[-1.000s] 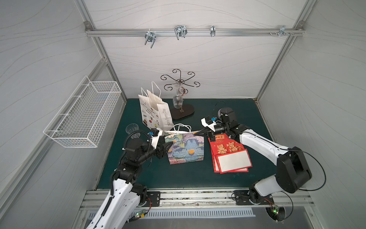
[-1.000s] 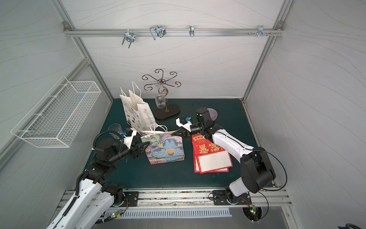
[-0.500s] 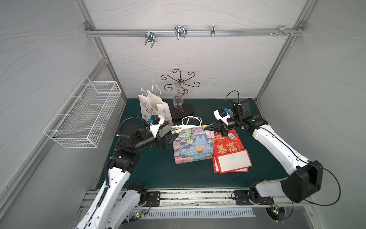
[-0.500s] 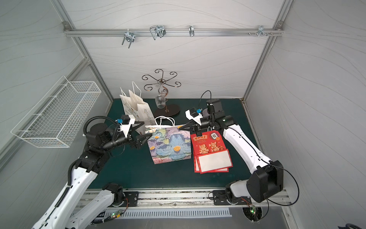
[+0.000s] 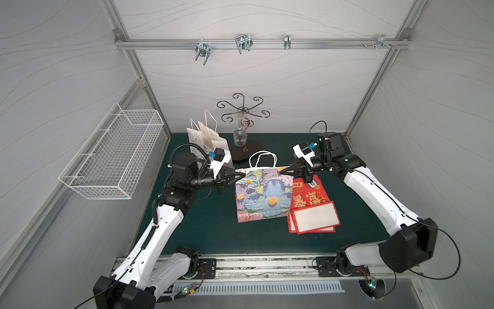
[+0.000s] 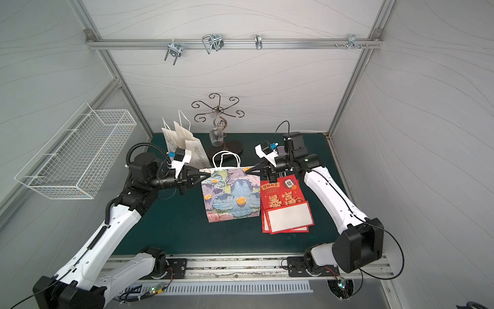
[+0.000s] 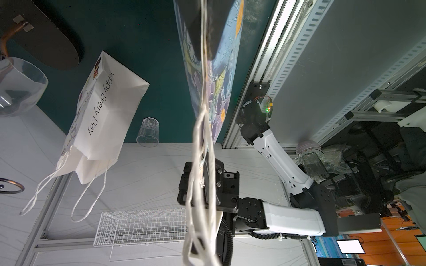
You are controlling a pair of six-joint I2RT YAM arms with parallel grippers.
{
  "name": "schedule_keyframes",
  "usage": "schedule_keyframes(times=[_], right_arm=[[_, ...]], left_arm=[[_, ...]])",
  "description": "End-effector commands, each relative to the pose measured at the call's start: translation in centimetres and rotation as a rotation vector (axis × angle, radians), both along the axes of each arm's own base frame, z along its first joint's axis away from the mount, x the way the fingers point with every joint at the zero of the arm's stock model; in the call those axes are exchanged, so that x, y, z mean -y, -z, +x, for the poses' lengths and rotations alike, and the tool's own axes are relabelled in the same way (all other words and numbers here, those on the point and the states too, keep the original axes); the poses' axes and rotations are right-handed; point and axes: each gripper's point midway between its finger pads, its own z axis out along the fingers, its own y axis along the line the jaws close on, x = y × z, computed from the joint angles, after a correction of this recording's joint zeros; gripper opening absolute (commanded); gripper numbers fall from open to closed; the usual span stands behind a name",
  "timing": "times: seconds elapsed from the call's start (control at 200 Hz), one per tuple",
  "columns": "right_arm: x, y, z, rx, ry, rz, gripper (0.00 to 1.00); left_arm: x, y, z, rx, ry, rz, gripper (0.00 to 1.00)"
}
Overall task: Put away the paper bag
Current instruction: Press the paper bag at the center of the board.
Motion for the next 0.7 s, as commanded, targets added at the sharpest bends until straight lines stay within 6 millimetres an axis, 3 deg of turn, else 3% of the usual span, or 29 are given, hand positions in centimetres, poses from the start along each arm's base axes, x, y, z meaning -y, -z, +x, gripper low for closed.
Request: schedule_keyframes(times=[0.0,0.045,0.085,0.175,0.285,0.495,0.57,0.61,0.655,0.695], right_arm=[[0.4,-1.5,-0.9,-0.033,-0.024,0.022,0.01],[0.6,-1.5,-0.9,-0.045,-0.016,0.02,0.21],[0.7,-1.5,-1.0,-0.057,-0.011,0.023,0.32],[1.3,-1.6,-0.9,-0.082,-0.002,0.042,0.39],[1.5,-2.2,-1.1,-0.084,-0.011,0.059,0.34],[1.4,-3.6,-0.9,-0.054,-0.031,0.088,0.01],[1.4,-3.9,-0.9,-0.055,-0.043,0.093,0.0],[1.3,-4.1,-0.9,-0.057,-0.047,0.095,0.0],[1.4,-4.3,-0.8,-0.056,-0.05,0.1,0.0],[1.4,-4.5,-0.8,-0.054,-0.052,0.103,0.0]], left_arm=[[0.1,-3.6,-0.6,0.119,0.034,-0.039,0.0],[0.1,-4.1,-0.6,0.126,0.035,-0.045,0.0],[0.1,-4.5,-0.6,0.131,0.037,-0.052,0.0],[0.2,-5.4,-0.7,0.138,0.046,-0.073,0.0],[0.3,-5.8,-0.5,0.123,0.05,-0.086,0.0],[0.3,-5.6,0.4,0.059,0.019,-0.099,0.0],[0.2,-5.4,0.8,0.024,-0.007,-0.106,0.0],[0.1,-5.3,1.1,0.01,-0.027,-0.109,0.13],[0.0,-5.0,1.3,-0.002,-0.051,-0.111,0.39],[-0.2,-4.7,1.4,-0.009,-0.071,-0.112,0.55]])
